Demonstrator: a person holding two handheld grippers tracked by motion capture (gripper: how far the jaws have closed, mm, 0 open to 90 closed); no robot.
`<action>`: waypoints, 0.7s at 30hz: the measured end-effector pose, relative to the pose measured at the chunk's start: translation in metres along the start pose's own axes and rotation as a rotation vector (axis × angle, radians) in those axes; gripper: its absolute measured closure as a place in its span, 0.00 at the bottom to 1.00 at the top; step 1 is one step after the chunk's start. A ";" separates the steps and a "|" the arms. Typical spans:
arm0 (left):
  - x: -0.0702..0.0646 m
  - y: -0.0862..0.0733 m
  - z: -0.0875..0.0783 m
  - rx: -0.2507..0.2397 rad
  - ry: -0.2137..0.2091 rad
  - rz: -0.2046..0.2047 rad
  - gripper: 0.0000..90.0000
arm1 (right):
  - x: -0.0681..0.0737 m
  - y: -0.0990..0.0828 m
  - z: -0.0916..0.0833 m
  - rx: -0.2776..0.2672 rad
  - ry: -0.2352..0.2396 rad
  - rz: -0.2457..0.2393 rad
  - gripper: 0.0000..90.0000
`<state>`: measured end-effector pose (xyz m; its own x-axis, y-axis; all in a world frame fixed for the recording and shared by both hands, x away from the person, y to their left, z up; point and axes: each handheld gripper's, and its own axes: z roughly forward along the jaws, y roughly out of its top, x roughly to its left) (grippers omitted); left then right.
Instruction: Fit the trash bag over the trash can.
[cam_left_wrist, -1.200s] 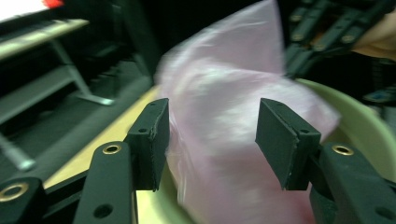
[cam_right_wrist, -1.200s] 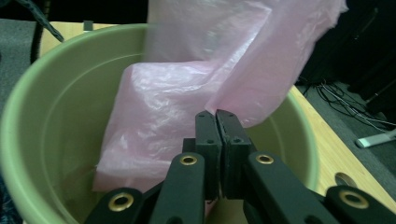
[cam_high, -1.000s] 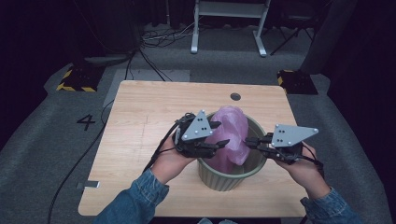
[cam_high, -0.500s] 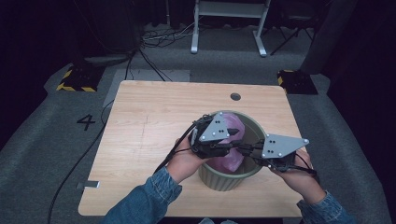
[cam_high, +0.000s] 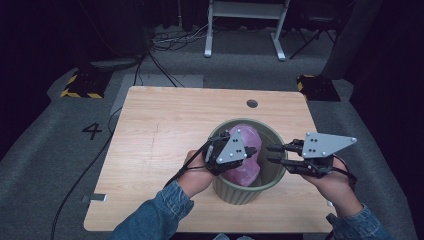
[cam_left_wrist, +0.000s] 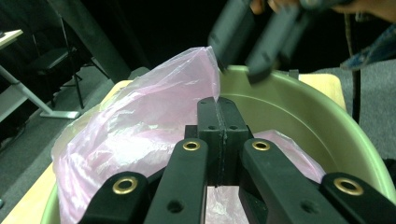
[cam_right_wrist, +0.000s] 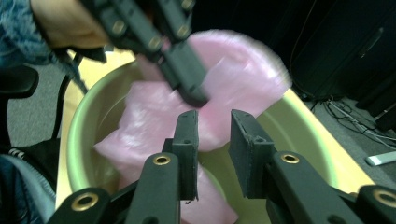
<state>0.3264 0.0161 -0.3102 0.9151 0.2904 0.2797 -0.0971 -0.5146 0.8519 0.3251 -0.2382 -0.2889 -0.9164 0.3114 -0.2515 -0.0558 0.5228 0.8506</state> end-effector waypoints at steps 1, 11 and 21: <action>-0.001 0.000 0.000 0.004 -0.002 0.008 1.00 | -0.002 0.002 -0.002 -0.006 -0.003 0.001 0.80; -0.003 -0.003 0.002 0.004 -0.021 0.002 1.00 | -0.016 0.017 -0.004 -0.069 0.063 0.060 0.80; -0.003 -0.003 -0.002 -0.028 -0.044 -0.017 0.85 | -0.016 0.015 0.019 0.014 0.170 0.058 1.00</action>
<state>0.3236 0.0184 -0.3128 0.9328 0.2630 0.2464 -0.0923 -0.4867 0.8687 0.3460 -0.2206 -0.2812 -0.9719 0.2029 -0.1194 0.0033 0.5189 0.8548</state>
